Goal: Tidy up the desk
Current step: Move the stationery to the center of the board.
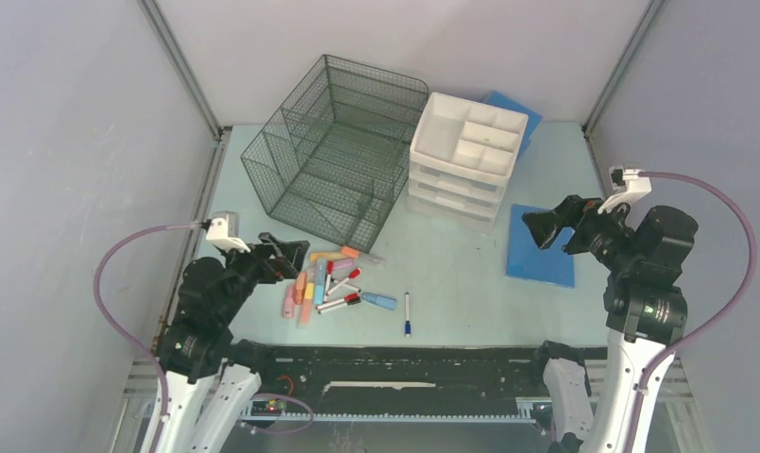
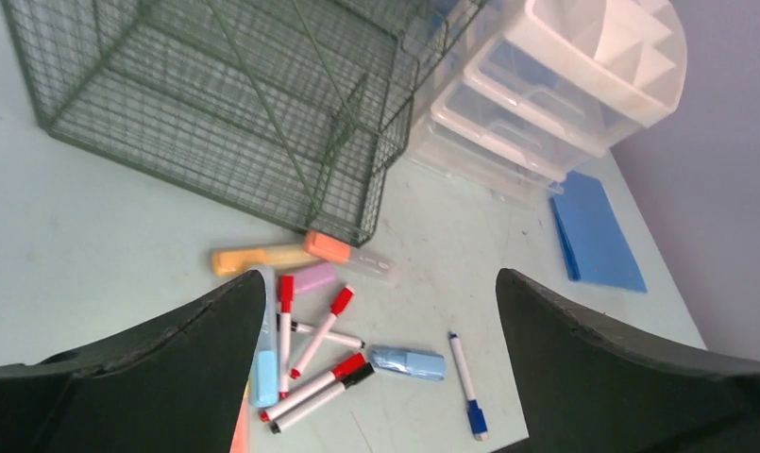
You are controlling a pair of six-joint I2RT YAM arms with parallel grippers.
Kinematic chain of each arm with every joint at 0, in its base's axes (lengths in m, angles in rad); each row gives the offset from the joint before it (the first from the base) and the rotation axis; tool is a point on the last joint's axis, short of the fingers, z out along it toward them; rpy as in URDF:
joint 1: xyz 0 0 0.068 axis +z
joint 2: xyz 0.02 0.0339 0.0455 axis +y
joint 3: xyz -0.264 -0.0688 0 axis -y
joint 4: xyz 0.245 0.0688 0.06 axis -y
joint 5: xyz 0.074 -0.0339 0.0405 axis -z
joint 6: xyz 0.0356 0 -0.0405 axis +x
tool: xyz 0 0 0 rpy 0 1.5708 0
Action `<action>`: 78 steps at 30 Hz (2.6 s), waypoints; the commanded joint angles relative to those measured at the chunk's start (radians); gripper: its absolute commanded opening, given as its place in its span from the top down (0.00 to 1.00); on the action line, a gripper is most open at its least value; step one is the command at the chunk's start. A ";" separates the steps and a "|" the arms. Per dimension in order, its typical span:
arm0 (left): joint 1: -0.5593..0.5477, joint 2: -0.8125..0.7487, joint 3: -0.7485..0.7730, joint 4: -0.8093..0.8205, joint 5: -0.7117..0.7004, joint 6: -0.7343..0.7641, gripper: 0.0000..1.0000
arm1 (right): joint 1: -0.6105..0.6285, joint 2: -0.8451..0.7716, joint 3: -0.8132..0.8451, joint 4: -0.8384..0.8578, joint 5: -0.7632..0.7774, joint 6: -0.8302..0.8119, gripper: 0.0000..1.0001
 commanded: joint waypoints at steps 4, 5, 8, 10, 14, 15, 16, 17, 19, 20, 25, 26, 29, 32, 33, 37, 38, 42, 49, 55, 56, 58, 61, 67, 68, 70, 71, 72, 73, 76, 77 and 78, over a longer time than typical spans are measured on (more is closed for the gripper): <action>-0.001 0.040 -0.131 0.105 0.135 -0.108 0.00 | 0.015 0.003 -0.055 0.064 0.051 0.005 0.00; -0.015 0.045 -0.148 0.109 0.126 -0.114 0.00 | 0.018 0.002 -0.069 0.074 0.040 -0.002 0.01; -0.078 0.064 -0.188 0.116 0.074 -0.129 0.00 | 0.038 -0.012 -0.128 0.116 0.003 -0.044 0.00; -0.141 0.090 -0.204 0.102 0.009 -0.138 0.00 | 0.064 -0.034 -0.178 0.151 -0.028 -0.106 0.01; -0.273 0.179 -0.207 0.055 -0.167 -0.176 0.05 | 0.103 -0.080 -0.267 0.156 -0.153 -0.282 0.00; -0.303 0.218 -0.204 0.048 -0.225 -0.185 0.10 | 0.108 -0.089 -0.285 0.148 -0.183 -0.319 0.00; -0.330 0.253 -0.202 0.039 -0.277 -0.196 0.15 | 0.111 -0.094 -0.299 0.138 -0.211 -0.355 0.00; -0.353 0.286 -0.200 0.033 -0.324 -0.207 0.19 | 0.111 -0.098 -0.309 0.123 -0.237 -0.390 0.00; -0.385 0.355 -0.202 0.028 -0.406 -0.223 0.27 | 0.108 -0.098 -0.331 0.109 -0.271 -0.441 0.00; -0.399 0.388 -0.203 0.027 -0.440 -0.230 0.31 | 0.107 -0.098 -0.345 0.111 -0.278 -0.456 0.00; -0.420 0.508 -0.235 0.121 -0.504 -0.236 0.43 | 0.120 -0.088 -0.356 0.076 -0.264 -0.530 0.00; -0.420 0.534 -0.239 0.141 -0.511 -0.237 0.48 | 0.124 -0.087 -0.356 0.071 -0.259 -0.536 0.00; -0.421 0.616 -0.232 0.170 -0.516 -0.240 0.61 | 0.142 -0.079 -0.357 0.070 -0.238 -0.545 0.00; -0.422 0.669 -0.238 0.183 -0.536 -0.235 0.66 | 0.165 -0.072 -0.356 0.068 -0.208 -0.552 0.00; -0.423 0.687 -0.237 0.182 -0.541 -0.231 0.67 | 0.169 -0.069 -0.356 0.065 -0.206 -0.555 0.00; -0.423 0.734 -0.234 0.199 -0.530 -0.220 0.66 | 0.175 -0.066 -0.356 0.056 -0.198 -0.560 0.00; -0.422 0.738 -0.233 0.207 -0.522 -0.218 0.66 | 0.175 -0.065 -0.357 0.057 -0.197 -0.559 0.00; -0.422 0.753 -0.238 0.247 -0.475 -0.202 0.66 | 0.175 -0.066 -0.356 0.052 -0.197 -0.561 0.00; -0.423 0.901 -0.245 0.396 -0.259 -0.185 0.66 | 0.173 -0.072 -0.356 0.049 -0.203 -0.562 0.00; -0.466 1.032 -0.203 0.518 -0.122 -0.211 0.65 | 0.169 -0.078 -0.356 0.045 -0.208 -0.563 0.01; -0.475 1.057 -0.189 0.536 -0.109 -0.218 0.65 | 0.169 -0.079 -0.356 0.043 -0.207 -0.564 0.00; -0.489 1.098 -0.154 0.579 -0.075 -0.231 0.65 | 0.168 -0.079 -0.356 0.045 -0.208 -0.564 0.00; -0.508 1.175 -0.086 0.619 -0.021 -0.244 0.65 | 0.167 -0.081 -0.356 0.043 -0.206 -0.563 0.00; -0.566 1.348 0.101 0.671 0.079 -0.263 0.65 | 0.166 -0.084 -0.356 0.042 -0.202 -0.564 0.00; -0.580 1.377 0.139 0.674 0.092 -0.264 0.65 | 0.166 -0.083 -0.356 0.043 -0.201 -0.565 0.00; -0.603 1.425 0.215 0.674 0.106 -0.265 0.65 | 0.166 -0.084 -0.356 0.041 -0.200 -0.566 0.00; -0.609 1.444 0.252 0.672 0.112 -0.265 0.64 | 0.166 -0.083 -0.356 0.040 -0.200 -0.565 0.00; -0.613 1.460 0.283 0.667 0.117 -0.263 0.64 | 0.166 -0.084 -0.356 0.040 -0.198 -0.566 0.00; -0.616 1.470 0.316 0.659 0.121 -0.260 0.63 | 0.165 -0.083 -0.356 0.041 -0.199 -0.566 0.00; -0.616 1.469 0.391 0.633 0.122 -0.235 0.54 | 0.160 -0.083 -0.355 0.040 -0.202 -0.565 0.00; -0.617 1.457 0.412 0.618 0.117 -0.223 0.49 | 0.159 -0.084 -0.356 0.042 -0.204 -0.565 0.00; -0.618 1.441 0.429 0.598 0.104 -0.206 0.44 | 0.157 -0.086 -0.356 0.041 -0.204 -0.565 0.00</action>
